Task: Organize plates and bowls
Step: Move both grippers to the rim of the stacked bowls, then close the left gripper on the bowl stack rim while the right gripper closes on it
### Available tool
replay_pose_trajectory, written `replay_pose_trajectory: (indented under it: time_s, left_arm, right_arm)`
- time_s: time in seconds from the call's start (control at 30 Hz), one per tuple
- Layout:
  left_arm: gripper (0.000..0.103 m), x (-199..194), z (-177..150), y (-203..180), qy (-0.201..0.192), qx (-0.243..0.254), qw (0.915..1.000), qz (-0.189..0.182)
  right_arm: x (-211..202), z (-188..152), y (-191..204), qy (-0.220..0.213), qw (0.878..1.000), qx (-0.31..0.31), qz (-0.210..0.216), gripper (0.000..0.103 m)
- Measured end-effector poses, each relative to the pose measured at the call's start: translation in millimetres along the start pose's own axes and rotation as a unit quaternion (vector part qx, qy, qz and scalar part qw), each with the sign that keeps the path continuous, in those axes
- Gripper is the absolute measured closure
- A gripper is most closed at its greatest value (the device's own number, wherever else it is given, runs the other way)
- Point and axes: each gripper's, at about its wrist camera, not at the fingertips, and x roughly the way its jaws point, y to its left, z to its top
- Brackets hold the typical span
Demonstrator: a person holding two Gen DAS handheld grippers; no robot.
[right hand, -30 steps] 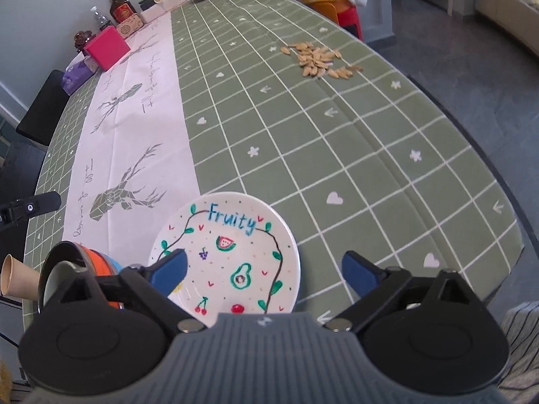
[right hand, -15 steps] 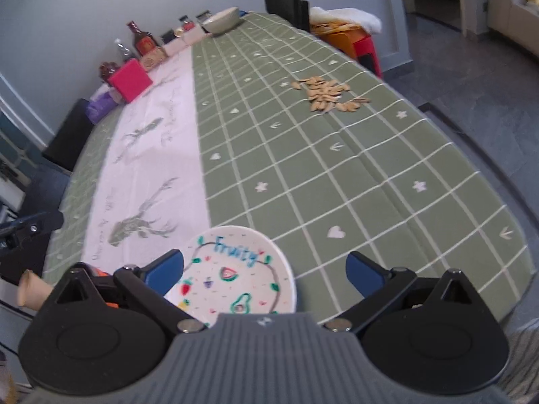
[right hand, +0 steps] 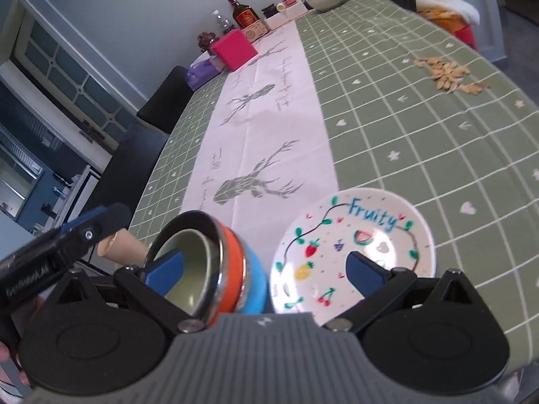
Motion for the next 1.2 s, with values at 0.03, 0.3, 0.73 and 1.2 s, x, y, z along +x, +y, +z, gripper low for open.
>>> replay_pose_trajectory:
  time_s: [0.03, 0.3, 0.73, 1.2]
  left_arm:
    - [0.040, 2.3, -2.1, 3.8, 0.007, -0.002, 0.9999, -0.012]
    - [0.040, 23.2, -29.2, 20.7, 0.080, -0.022, 0.9965, -0.010]
    - [0.027, 9.3, -36.5, 20.1, 0.055, 0.006, 0.9977, 0.039]
    - [0.051, 52.5, -56.4, 51.9, 0.183, -0.137, 0.9735, -0.002]
  right_arm:
    - [2.2, -0.3, -0.2, 0.000, 1.000, 0.004, 0.004, 0.003]
    - [29.9, -3.5, 6.6, 0.020, 0.999, 0.006, 0.037, 0.004]
    - [47.6, -6.8, 24.0, 0.031, 0.999, -0.017, 0.022, 0.012]
    - [77.1, -14.2, 53.0, 0.038, 0.994, -0.058, -0.079, 0.059]
